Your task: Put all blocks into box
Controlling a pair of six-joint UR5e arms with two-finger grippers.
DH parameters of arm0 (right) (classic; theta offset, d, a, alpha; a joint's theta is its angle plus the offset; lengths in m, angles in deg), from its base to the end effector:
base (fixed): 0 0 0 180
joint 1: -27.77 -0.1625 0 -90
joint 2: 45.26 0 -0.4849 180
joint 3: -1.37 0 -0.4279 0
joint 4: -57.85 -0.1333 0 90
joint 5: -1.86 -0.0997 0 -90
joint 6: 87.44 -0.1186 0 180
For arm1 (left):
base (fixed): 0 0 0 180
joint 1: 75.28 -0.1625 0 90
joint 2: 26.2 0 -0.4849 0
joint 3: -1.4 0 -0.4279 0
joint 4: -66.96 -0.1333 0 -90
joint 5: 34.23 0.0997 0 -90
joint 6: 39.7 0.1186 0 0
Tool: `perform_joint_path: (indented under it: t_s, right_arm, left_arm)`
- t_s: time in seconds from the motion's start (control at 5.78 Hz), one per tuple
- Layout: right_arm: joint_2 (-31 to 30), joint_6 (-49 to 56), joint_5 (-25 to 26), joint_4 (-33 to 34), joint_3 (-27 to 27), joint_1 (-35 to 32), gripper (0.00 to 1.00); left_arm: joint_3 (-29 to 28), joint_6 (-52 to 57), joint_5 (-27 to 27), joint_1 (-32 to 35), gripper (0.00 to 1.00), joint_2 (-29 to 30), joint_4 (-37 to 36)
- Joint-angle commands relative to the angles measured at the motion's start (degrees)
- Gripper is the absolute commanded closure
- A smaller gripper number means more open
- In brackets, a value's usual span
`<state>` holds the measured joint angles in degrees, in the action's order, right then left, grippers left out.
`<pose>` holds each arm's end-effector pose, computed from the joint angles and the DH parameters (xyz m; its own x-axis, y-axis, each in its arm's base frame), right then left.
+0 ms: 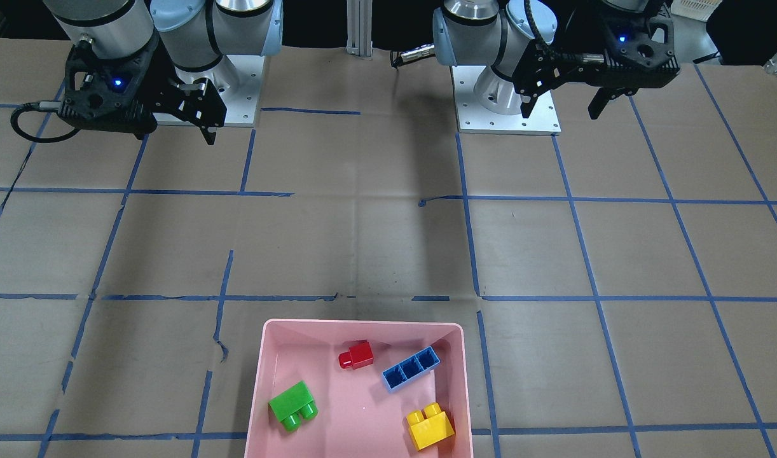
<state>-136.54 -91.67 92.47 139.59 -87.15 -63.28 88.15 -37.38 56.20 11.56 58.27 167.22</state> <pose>0.1413 -0.5019 0.5403 -0.9984 0.0541 0.0176 0.0556 0.9939 0.0948 -0.1061 -0.4793 0.5893 -0.9999 -0.0145 -0.0065 -0.0146 0.9996 0.0261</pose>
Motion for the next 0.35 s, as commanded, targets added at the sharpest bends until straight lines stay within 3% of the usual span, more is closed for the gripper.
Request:
perform_joint_path:
  t_s: [0.0,0.17]
  right_arm:
    - [-0.12,0.01,-0.08,-0.09,0.02,0.26,0.00]
    - [-0.12,0.01,0.01,-0.09,0.02,0.35,0.00]
  left_arm:
    - [0.00,0.06,0.00,0.00,0.01,0.00,0.02]
    - [0.00,0.06,0.00,0.00,0.01,0.00,0.02]
